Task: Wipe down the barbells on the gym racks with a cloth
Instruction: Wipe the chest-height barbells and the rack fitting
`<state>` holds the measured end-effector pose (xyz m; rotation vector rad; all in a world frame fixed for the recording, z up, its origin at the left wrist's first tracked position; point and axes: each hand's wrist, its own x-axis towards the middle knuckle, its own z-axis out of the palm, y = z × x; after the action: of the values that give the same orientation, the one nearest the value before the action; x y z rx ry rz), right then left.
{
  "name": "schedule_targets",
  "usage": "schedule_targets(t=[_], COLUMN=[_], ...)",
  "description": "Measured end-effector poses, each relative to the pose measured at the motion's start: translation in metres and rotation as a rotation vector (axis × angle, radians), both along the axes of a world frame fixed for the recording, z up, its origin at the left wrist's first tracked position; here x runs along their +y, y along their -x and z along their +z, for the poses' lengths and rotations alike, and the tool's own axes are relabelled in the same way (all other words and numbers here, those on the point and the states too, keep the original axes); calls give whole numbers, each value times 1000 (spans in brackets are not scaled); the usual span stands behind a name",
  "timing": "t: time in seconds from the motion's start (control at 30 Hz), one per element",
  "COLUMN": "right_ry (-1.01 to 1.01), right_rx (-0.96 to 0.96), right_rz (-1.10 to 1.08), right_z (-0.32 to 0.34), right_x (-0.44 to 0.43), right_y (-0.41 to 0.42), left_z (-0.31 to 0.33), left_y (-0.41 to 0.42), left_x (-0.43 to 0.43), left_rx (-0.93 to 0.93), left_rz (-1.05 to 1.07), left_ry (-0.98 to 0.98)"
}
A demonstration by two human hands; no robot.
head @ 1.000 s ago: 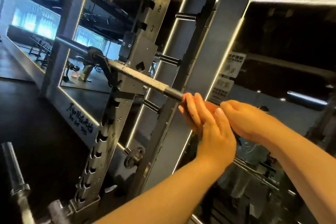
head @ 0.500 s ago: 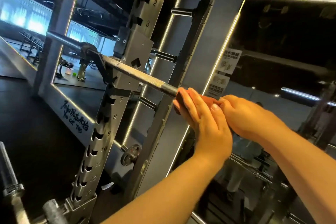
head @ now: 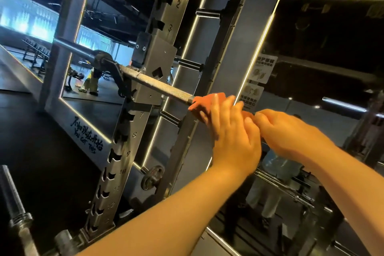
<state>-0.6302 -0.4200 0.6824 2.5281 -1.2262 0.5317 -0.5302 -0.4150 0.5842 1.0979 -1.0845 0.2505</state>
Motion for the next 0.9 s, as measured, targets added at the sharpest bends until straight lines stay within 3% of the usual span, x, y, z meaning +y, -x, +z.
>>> schedule_targets(t=[0.2,0.3,0.4,0.53,0.67,0.8,0.9], right_ry=[27,51,204,347,321,336,305], right_rx=[11,-22,-29,-21,74,305,382], right_rz=[-15,-28,-53,-68,-23,-108,-152], right_z=[-1,-3,-7,-16,-16,-7,-5], right_x=[12,20,28,40,46,34,22], right_y=[2,2,0,-5,-43,-75,-78], left_z=[16,32,45,30,23,30,41], left_y=[-79,-136,-151,-113,-125,-188,-230], left_x=[7,8,12,11,17,18,20], left_rx=[-271,-305,-427,-599,-739,-860,-669], left_rz=[195,395,568,330,142,317,513], left_ry=[-12,-173,-440,-286,-168,-217,-362])
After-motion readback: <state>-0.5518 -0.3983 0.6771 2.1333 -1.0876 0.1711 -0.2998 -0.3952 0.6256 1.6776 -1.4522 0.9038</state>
